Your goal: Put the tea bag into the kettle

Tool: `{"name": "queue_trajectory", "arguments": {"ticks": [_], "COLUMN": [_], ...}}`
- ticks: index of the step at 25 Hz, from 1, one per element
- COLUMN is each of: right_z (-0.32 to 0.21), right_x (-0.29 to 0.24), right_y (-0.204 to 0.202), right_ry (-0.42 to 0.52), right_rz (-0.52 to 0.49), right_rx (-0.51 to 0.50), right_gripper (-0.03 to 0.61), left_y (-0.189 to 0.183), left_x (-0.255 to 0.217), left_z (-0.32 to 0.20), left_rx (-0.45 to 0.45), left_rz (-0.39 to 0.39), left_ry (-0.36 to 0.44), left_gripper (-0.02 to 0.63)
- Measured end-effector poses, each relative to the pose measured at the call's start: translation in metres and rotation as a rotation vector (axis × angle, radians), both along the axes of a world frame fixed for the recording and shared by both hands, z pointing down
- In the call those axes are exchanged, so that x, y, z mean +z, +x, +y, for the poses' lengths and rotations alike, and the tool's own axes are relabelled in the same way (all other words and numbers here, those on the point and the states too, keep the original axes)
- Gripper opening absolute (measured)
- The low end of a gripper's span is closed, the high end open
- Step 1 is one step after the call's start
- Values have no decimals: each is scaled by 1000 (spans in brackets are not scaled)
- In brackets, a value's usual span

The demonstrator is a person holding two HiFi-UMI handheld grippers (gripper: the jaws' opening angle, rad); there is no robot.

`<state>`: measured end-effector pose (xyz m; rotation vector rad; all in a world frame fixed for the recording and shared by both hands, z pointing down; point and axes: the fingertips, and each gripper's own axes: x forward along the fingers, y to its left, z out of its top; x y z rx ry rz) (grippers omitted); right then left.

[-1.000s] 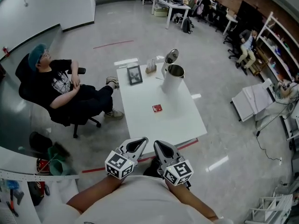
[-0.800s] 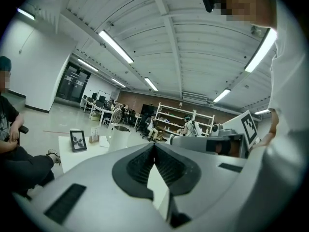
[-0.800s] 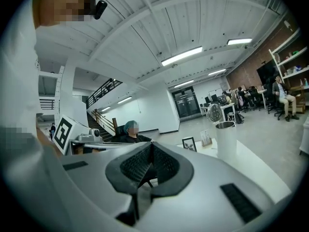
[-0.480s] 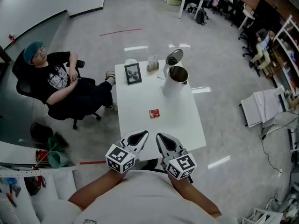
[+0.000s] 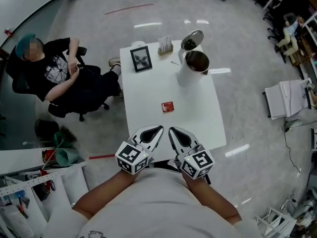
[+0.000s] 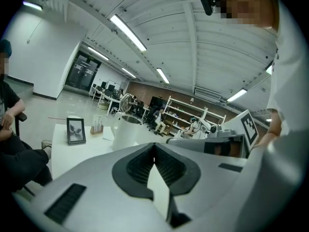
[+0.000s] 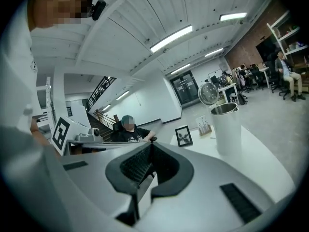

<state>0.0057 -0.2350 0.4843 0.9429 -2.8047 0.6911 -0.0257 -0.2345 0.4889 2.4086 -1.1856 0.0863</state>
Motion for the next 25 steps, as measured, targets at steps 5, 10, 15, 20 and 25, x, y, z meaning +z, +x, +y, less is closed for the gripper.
{"name": "queue_trajectory", "arguments": {"ticks": [5, 10, 15, 20, 25], "right_z": [-8, -22, -44, -69, -87], "right_x": [10, 30, 54, 91, 130], "right_y": [-10, -20, -20, -18, -20], "right_ry": [-30, -68, -72, -100, -135], "right_rz": [28, 45, 89, 137, 190], "right_rx": [20, 15, 39, 72, 91], "right_gripper": [11, 11, 12, 52, 116], "left_y": [-8, -8, -11, -15, -19], "left_x": [7, 27, 67, 102, 133], "left_z": [-16, -32, -51, -72, -86], "left_rx": [52, 97, 136, 165, 172], "left_rz": [1, -18, -60, -68, -64], "left_ry": [-11, -37, -79, -114, -154], "left_gripper": [11, 11, 11, 11, 11]}}
